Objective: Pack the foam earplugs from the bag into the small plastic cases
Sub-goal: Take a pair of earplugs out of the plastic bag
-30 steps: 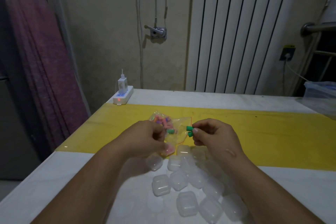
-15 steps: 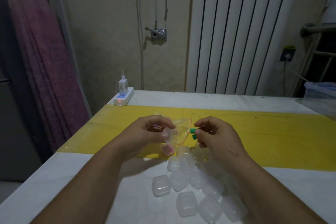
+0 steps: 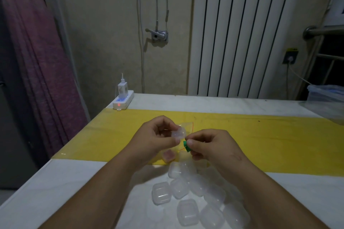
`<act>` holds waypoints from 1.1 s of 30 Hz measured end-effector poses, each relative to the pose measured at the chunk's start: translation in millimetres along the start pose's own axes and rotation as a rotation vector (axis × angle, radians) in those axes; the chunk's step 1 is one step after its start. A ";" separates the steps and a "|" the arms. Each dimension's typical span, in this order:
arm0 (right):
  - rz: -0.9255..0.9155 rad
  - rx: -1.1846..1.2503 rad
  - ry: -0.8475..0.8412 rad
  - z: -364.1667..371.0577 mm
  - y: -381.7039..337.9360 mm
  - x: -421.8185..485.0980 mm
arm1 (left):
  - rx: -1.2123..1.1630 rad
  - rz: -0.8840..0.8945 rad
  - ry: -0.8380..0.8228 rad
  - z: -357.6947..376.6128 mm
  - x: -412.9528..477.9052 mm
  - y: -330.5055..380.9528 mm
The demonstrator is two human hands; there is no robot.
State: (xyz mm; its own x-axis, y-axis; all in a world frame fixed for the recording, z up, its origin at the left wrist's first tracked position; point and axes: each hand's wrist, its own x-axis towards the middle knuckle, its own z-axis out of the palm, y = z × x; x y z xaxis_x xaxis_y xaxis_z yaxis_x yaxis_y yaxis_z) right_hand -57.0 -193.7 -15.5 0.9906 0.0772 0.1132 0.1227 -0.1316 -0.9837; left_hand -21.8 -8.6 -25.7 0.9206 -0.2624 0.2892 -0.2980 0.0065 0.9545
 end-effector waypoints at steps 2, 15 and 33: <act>-0.015 -0.035 0.018 0.4 0.4 -0.6 | 0.037 -0.005 -0.015 2.5 -1.4 2.4; -0.036 -0.097 0.017 0.9 2.0 1.5 | 0.128 0.015 0.031 5.8 -0.7 5.9; 0.022 -0.015 0.063 3.1 6.4 4.0 | 0.391 0.121 0.110 9.1 3.6 -5.4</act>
State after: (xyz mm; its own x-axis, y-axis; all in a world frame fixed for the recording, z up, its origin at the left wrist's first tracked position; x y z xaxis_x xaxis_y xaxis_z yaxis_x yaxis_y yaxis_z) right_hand -52.4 -191.2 -21.8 0.9949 0.0119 0.1002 0.1009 -0.1472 -0.9839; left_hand -19.1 -18.3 -30.5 0.8882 -0.1772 0.4239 -0.4594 -0.3414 0.8200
